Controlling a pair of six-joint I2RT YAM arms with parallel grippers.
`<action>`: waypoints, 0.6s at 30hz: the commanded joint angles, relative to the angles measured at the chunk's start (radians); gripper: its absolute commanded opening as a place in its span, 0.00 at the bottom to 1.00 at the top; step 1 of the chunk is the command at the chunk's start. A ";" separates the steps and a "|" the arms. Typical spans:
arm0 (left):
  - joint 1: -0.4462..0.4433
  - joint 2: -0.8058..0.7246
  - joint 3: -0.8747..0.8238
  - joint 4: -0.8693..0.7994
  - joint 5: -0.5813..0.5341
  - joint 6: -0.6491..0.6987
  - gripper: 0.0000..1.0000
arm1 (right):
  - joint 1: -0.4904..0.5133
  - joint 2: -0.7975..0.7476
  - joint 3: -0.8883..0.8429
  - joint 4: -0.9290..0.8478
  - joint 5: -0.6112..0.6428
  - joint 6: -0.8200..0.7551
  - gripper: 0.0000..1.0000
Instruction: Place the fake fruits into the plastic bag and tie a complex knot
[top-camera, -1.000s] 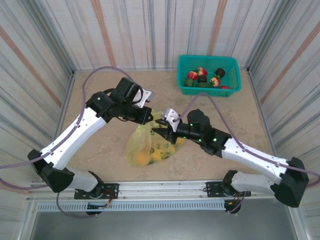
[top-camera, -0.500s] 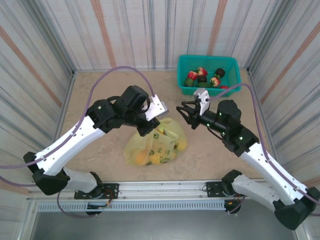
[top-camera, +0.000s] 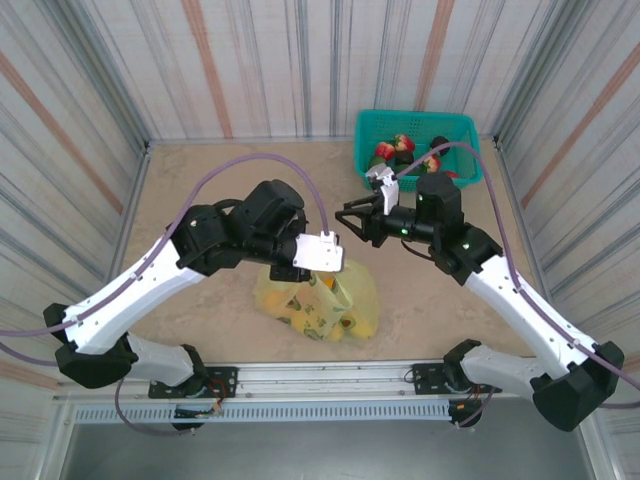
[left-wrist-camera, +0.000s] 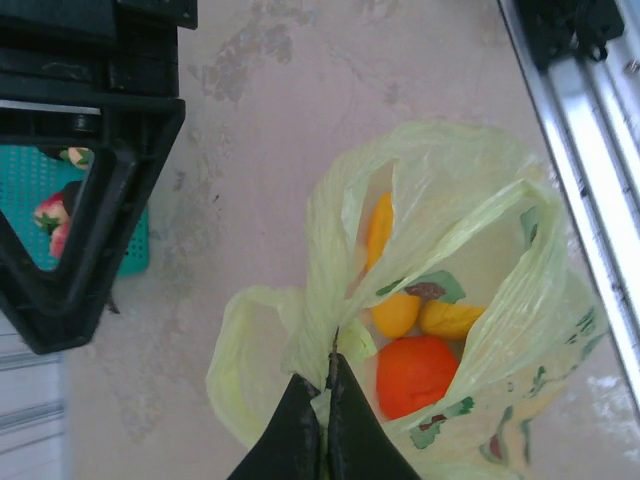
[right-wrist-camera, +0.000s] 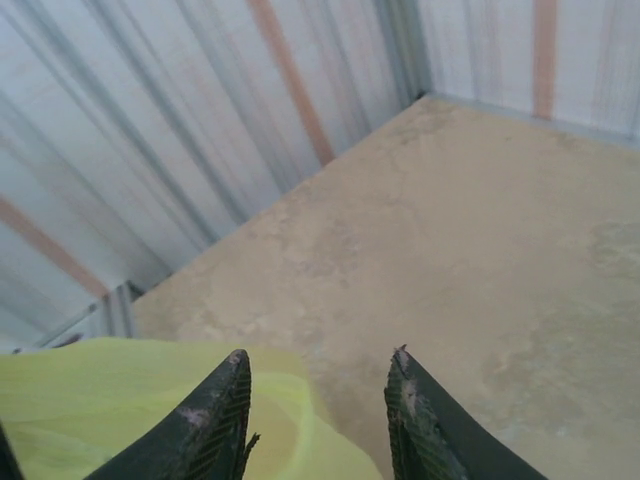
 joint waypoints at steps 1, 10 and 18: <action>-0.024 -0.036 -0.037 0.001 -0.095 0.210 0.00 | -0.002 0.022 0.023 -0.020 -0.125 0.018 0.33; -0.095 -0.132 -0.339 0.518 -0.451 0.399 0.00 | -0.014 0.149 0.159 -0.133 -0.100 0.124 0.30; -0.115 -0.161 -0.490 0.791 -0.607 0.586 0.00 | -0.039 0.165 0.198 -0.172 0.007 0.243 0.30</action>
